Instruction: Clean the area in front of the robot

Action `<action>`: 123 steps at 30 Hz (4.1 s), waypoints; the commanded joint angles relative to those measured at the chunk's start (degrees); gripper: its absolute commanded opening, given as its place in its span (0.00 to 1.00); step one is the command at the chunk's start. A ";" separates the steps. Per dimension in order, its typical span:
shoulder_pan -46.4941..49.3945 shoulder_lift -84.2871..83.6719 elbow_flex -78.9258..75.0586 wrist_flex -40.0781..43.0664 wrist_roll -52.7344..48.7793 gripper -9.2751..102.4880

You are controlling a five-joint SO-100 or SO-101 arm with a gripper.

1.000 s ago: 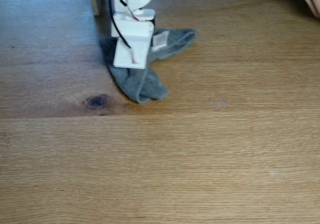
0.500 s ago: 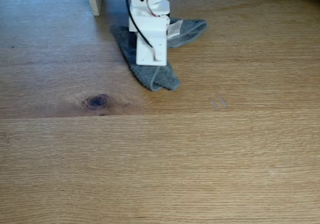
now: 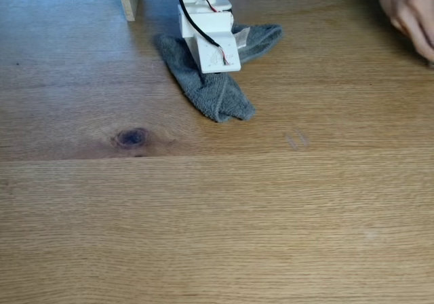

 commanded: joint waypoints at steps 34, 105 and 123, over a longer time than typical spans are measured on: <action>-26.72 46.67 -7.56 26.98 11.43 0.08; -37.53 -19.16 -70.84 39.99 14.50 0.08; -4.22 -26.89 -70.84 31.03 7.56 0.08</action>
